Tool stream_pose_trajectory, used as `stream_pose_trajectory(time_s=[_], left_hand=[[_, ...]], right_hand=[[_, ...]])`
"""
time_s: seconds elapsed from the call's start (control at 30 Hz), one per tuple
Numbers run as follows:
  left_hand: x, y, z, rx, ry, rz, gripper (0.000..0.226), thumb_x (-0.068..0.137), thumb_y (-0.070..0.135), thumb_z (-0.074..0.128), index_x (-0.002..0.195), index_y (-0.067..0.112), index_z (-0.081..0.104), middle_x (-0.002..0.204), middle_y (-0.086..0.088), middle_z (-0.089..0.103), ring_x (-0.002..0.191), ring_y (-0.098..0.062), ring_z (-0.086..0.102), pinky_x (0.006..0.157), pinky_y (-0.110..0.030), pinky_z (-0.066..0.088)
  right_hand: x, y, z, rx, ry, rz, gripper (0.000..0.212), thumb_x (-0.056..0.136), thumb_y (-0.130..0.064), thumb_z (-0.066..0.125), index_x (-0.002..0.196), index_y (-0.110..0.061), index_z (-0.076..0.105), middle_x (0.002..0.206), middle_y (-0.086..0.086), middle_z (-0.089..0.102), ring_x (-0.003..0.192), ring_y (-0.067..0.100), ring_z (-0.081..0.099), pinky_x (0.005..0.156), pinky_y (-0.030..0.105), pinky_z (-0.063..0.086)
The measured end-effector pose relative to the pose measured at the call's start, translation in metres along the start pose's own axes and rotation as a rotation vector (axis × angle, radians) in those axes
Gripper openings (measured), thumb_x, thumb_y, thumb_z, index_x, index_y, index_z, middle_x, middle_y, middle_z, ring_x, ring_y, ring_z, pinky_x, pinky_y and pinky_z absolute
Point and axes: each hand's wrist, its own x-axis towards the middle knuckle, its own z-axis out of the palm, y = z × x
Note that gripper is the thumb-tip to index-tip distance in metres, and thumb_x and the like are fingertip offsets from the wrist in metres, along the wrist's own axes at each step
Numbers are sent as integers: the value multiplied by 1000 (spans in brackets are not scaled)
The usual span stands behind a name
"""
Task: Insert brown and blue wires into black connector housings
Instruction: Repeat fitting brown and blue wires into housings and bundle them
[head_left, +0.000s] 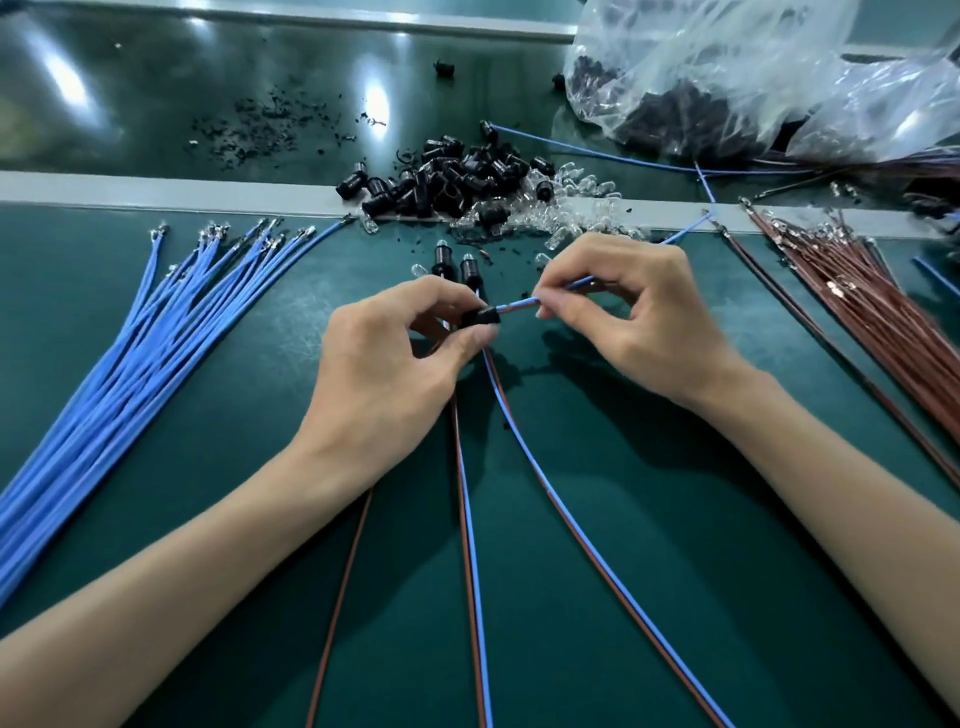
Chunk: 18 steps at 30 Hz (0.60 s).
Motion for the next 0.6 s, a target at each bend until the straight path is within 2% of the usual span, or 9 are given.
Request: stream_pose_trajectory(time_s=[0.13, 0.37, 0.6], left_hand=[[0, 0, 0, 10, -14, 22, 10, 79, 19, 76, 85, 26, 72, 79, 17, 68, 72, 2, 59, 67, -9, 44], [0, 1, 2, 15, -30, 42, 8, 79, 22, 75, 85, 27, 72, 76, 17, 67, 70, 2, 58, 64, -6, 41], [1, 0, 2, -1, -22, 39, 6, 80, 24, 75, 85, 27, 73, 71, 19, 67, 65, 3, 58, 62, -8, 43]], right_hand=[[-1, -1, 4, -56, -33, -77, 4, 84, -1, 66, 83, 1, 70, 77, 3, 63, 70, 16, 60, 72, 20, 47], [1, -2, 6, -9, -2, -111, 5, 86, -2, 66, 84, 0, 70, 77, 4, 64, 65, 16, 63, 67, 21, 49], [2, -1, 10, -88, 71, -135, 8, 85, -7, 68, 87, -1, 74, 80, 10, 63, 71, 14, 56, 69, 17, 43]])
